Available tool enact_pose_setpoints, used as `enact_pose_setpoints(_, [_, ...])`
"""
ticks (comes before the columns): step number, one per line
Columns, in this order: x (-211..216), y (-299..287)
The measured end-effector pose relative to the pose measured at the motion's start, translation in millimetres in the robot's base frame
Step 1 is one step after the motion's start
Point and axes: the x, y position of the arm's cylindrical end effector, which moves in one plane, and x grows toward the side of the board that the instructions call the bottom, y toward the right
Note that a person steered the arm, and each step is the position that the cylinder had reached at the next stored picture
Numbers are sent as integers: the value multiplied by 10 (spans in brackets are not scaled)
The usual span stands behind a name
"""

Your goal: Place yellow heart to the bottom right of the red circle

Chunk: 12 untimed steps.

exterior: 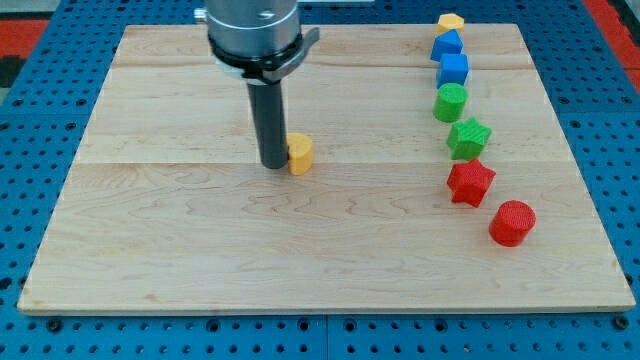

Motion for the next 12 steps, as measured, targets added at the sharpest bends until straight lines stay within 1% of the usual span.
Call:
enact_pose_setpoints(1, [-118,48])
enact_pose_setpoints(2, [-273,-52])
enact_pose_setpoints(4, [-199,499])
enact_pose_setpoints(5, [68,847])
enact_pose_setpoints(6, [-7,940])
enact_pose_setpoints(7, [-101,1157])
enact_pose_setpoints(8, [415,1573])
enact_pose_setpoints(9, [701,1637])
enact_pose_setpoints(10, [343,1197])
enact_pose_setpoints(11, [86,1013])
enact_pose_setpoints(12, [122,912])
